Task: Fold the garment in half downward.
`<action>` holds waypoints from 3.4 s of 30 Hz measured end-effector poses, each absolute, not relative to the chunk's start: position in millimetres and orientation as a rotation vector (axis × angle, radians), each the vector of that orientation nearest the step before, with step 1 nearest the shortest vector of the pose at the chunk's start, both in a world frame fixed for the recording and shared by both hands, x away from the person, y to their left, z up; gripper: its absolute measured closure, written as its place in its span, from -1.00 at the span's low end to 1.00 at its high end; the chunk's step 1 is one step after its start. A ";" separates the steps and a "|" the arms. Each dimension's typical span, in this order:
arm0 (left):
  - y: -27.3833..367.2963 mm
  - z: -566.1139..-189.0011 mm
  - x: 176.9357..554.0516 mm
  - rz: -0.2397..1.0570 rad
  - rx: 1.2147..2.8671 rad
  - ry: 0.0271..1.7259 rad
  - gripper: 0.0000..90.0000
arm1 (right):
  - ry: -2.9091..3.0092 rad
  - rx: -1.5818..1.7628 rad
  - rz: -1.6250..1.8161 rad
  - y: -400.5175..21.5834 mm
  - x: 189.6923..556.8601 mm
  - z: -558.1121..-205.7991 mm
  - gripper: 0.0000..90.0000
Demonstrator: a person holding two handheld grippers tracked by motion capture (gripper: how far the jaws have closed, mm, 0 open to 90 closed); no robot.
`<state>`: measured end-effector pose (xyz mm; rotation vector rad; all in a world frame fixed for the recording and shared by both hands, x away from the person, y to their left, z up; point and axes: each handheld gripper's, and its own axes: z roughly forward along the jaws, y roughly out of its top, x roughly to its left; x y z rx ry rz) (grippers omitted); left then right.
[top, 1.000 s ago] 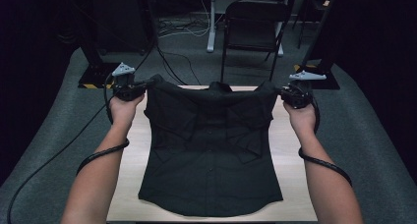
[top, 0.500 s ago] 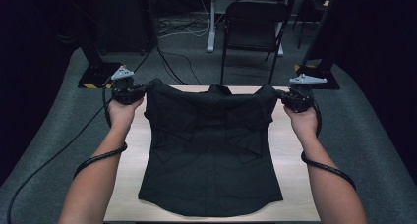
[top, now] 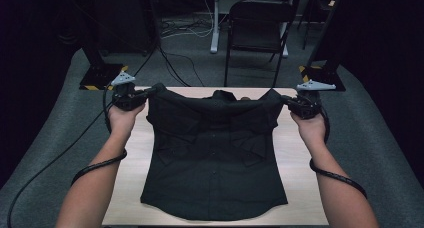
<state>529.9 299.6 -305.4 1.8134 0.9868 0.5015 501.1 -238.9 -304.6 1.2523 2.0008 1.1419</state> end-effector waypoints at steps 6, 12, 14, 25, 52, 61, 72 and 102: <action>300.6 -306.9 522.5 0.493 1.826 0.971 0.95 | 2.015 1.239 1.146 -240.9 494.0 -306.9 0.99; 300.5 -309.7 515.7 0.486 1.840 0.956 0.95 | 2.024 1.232 1.152 -242.9 487.9 -309.6 0.99; 300.7 -310.3 513.4 0.480 1.840 0.953 0.95 | 2.024 1.234 1.156 -243.9 486.3 -310.5 0.99; 301.6 -312.7 501.5 0.467 1.843 0.928 0.95 | 2.034 1.231 1.170 -247.2 476.2 -315.1 0.99; 304.0 -317.7 476.8 0.450 1.828 0.882 0.95 | 2.062 1.185 1.204 -251.9 447.0 -321.3 0.99; 304.5 -318.7 470.3 0.452 1.838 0.869 0.95 | 2.065 1.182 1.211 -252.3 441.4 -322.2 0.99; 304.3 -319.4 463.6 0.446 1.836 0.856 0.95 | 2.076 1.175 1.212 -252.9 434.3 -323.7 0.99; 306.8 -330.2 443.0 0.416 1.860 0.837 0.95 | 2.107 1.173 1.222 -255.9 414.0 -335.3 0.99</action>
